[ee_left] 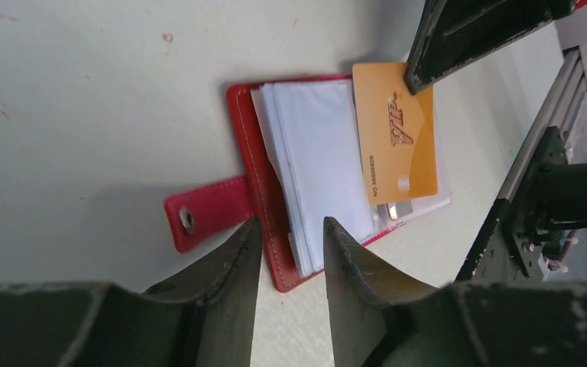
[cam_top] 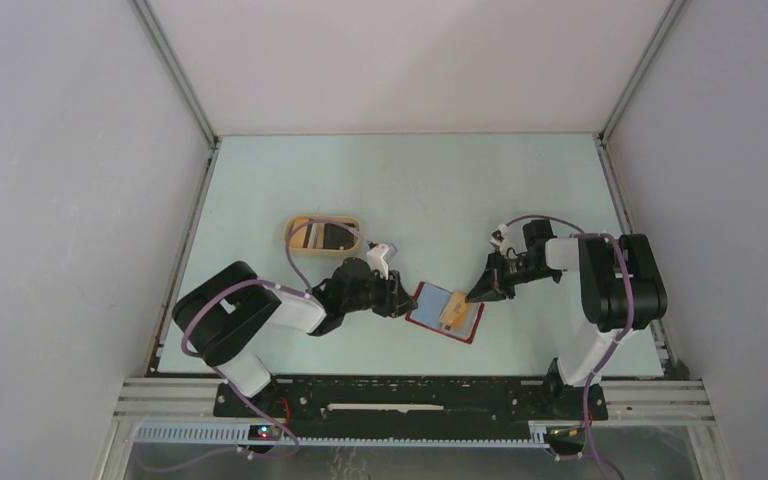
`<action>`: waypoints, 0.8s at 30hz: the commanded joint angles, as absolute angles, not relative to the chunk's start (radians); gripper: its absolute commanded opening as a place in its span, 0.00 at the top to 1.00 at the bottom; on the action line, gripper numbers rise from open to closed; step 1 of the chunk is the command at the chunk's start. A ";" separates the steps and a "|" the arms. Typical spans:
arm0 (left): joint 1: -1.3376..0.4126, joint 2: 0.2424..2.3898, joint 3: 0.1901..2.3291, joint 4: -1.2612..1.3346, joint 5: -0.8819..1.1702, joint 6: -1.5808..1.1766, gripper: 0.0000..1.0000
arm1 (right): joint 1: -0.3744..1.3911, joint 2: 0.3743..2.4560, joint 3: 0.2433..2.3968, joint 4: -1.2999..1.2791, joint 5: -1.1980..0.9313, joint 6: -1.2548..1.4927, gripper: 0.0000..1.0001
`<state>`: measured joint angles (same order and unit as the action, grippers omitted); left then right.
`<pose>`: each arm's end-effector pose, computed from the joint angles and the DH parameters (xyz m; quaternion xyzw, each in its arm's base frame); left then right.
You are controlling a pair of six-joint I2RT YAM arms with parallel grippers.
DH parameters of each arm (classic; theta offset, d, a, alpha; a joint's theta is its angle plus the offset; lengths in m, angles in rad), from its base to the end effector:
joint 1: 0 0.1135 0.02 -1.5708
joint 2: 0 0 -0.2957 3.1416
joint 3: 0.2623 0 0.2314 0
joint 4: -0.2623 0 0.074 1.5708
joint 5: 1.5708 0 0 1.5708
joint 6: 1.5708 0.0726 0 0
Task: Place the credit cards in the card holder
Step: Insert the credit card into the card holder.
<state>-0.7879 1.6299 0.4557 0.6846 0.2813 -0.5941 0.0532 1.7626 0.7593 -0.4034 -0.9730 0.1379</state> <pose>0.2015 -0.2311 0.1581 0.1539 0.8380 -0.4174 0.3161 0.2623 0.0741 0.1343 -0.0010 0.8818 0.4707 0.0277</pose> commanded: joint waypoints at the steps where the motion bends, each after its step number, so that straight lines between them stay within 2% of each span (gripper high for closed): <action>1: -0.818 1.646 0.484 0.664 0.223 -0.589 0.60 | 0.058 1.733 0.732 -0.272 -0.940 0.240 1.00; 24: -0.837 1.715 0.517 0.637 0.225 -0.688 0.69 | 0.066 1.667 0.619 -0.113 -0.962 0.317 1.00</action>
<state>-0.8177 1.6848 0.4889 0.6727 0.2272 -0.6640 0.0528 1.7073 0.6395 -0.1703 -0.9787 0.2783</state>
